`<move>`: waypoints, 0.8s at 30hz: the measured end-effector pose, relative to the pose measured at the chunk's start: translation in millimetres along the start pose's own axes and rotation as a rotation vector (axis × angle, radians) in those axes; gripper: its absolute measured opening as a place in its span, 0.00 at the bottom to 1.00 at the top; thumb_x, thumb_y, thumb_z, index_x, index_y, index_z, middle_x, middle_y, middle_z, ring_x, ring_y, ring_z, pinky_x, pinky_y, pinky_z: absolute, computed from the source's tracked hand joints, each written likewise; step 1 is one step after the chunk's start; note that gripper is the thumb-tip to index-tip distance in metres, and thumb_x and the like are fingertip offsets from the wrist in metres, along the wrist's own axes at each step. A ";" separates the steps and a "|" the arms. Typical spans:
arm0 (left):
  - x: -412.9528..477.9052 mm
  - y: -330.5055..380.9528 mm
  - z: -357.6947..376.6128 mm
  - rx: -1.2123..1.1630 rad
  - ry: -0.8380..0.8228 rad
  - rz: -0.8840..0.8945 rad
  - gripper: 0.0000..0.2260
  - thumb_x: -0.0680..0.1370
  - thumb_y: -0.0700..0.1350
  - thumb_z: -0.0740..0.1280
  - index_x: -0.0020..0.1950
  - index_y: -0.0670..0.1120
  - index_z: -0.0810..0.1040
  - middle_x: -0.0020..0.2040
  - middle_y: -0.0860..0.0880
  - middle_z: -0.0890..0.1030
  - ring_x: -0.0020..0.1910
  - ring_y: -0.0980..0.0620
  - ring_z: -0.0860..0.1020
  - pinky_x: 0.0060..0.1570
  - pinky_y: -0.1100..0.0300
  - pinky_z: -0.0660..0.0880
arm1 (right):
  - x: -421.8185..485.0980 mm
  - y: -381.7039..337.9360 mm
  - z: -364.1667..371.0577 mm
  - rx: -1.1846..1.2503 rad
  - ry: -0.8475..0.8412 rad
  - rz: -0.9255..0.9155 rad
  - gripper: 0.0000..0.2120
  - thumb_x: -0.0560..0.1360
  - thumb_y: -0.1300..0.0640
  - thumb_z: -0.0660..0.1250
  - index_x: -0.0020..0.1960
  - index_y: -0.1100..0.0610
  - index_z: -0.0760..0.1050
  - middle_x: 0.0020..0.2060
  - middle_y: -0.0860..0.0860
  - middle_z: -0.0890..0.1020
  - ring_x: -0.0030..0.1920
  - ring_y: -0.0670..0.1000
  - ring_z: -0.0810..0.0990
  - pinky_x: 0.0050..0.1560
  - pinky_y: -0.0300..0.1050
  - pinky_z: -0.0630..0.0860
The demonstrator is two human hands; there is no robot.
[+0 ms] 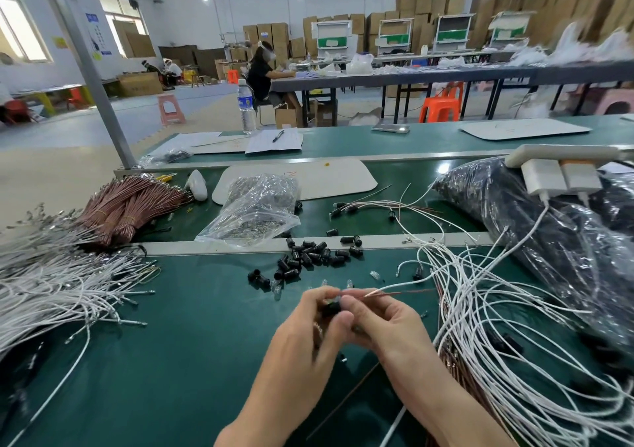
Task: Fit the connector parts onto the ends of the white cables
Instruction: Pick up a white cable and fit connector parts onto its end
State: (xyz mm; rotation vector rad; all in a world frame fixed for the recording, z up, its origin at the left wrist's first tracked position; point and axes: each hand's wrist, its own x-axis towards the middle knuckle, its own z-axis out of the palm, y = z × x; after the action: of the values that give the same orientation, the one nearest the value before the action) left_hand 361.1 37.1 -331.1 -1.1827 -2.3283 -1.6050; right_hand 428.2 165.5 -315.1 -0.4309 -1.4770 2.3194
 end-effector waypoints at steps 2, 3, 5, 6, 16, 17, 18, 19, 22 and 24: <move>0.6 1.2 -0.1 0.006 -0.002 0.011 0.12 0.78 0.69 0.59 0.54 0.65 0.71 0.47 0.64 0.82 0.42 0.61 0.82 0.39 0.72 0.73 | -1.7 0.3 1.2 -0.027 -0.027 0.010 0.13 0.65 0.49 0.77 0.46 0.56 0.86 0.45 0.58 0.87 0.44 0.54 0.87 0.40 0.40 0.82; 0.6 0.6 -0.5 -0.004 0.011 0.007 0.10 0.79 0.67 0.59 0.52 0.63 0.71 0.45 0.63 0.83 0.42 0.61 0.82 0.38 0.72 0.74 | -2.2 0.2 1.1 -0.040 -0.034 0.013 0.13 0.67 0.49 0.76 0.46 0.57 0.86 0.44 0.58 0.87 0.43 0.53 0.87 0.39 0.40 0.81; -0.4 -0.8 -0.7 -0.004 0.011 -0.015 0.10 0.80 0.66 0.57 0.50 0.62 0.71 0.45 0.62 0.83 0.41 0.60 0.83 0.38 0.68 0.75 | -2.3 -0.2 0.0 -0.073 -0.036 0.009 0.13 0.70 0.49 0.73 0.46 0.60 0.85 0.43 0.59 0.87 0.42 0.54 0.87 0.38 0.39 0.81; -0.9 -0.8 -0.7 0.009 0.001 -0.026 0.11 0.80 0.66 0.56 0.50 0.61 0.71 0.45 0.62 0.83 0.41 0.60 0.82 0.38 0.68 0.75 | -2.0 -0.5 -0.2 -0.092 -0.030 0.006 0.14 0.70 0.49 0.72 0.46 0.60 0.84 0.43 0.59 0.87 0.41 0.54 0.87 0.38 0.39 0.81; 1.2 6.9 4.9 0.023 -0.035 -0.074 0.14 0.78 0.65 0.49 0.47 0.58 0.67 0.44 0.65 0.79 0.36 0.59 0.77 0.35 0.69 0.69 | 0.0 3.5 -2.0 -0.092 0.057 -0.040 0.13 0.71 0.50 0.70 0.43 0.61 0.83 0.40 0.61 0.87 0.40 0.56 0.87 0.38 0.39 0.81; 0.0 5.8 4.6 0.010 -0.034 -0.084 0.13 0.78 0.65 0.49 0.47 0.59 0.67 0.43 0.64 0.79 0.35 0.59 0.76 0.35 0.68 0.69 | -0.8 3.6 -2.1 -0.101 0.051 -0.031 0.14 0.70 0.50 0.71 0.44 0.62 0.82 0.41 0.61 0.87 0.40 0.55 0.87 0.37 0.39 0.81; -1.3 4.6 3.1 -0.005 -0.028 -0.082 0.12 0.78 0.64 0.51 0.47 0.60 0.67 0.41 0.63 0.79 0.33 0.59 0.75 0.34 0.69 0.68 | -1.4 2.7 -2.3 -0.108 0.037 -0.024 0.15 0.70 0.49 0.72 0.45 0.63 0.83 0.41 0.61 0.87 0.40 0.55 0.87 0.37 0.38 0.81; -1.9 3.8 -0.4 -0.020 -0.008 -0.071 0.09 0.79 0.62 0.52 0.47 0.61 0.68 0.37 0.61 0.78 0.30 0.59 0.73 0.32 0.70 0.67 | -2.4 0.3 -3.0 -0.110 0.022 -0.025 0.16 0.69 0.48 0.73 0.45 0.62 0.84 0.41 0.61 0.87 0.39 0.55 0.87 0.37 0.38 0.80; 0.7 4.4 -17.1 -0.088 0.096 -0.051 0.05 0.79 0.58 0.58 0.49 0.63 0.74 0.33 0.55 0.77 0.28 0.59 0.71 0.30 0.71 0.65 | -4.3 -16.9 -8.2 -0.032 0.054 -0.074 0.13 0.67 0.50 0.73 0.45 0.58 0.87 0.41 0.62 0.86 0.37 0.53 0.86 0.35 0.38 0.81; 5.3 5.1 -29.3 -0.145 0.176 -0.064 0.06 0.78 0.57 0.61 0.49 0.64 0.78 0.35 0.50 0.80 0.28 0.60 0.72 0.30 0.69 0.68 | -5.9 -30.4 -14.2 0.055 0.111 -0.117 0.10 0.67 0.53 0.72 0.44 0.57 0.87 0.41 0.62 0.86 0.35 0.51 0.85 0.33 0.37 0.80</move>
State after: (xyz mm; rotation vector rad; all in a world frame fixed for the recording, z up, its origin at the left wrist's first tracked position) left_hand 350.4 16.7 -311.6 -0.9555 -2.1942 -1.8447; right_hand 443.7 186.1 -292.8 -0.4395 -1.3468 2.2021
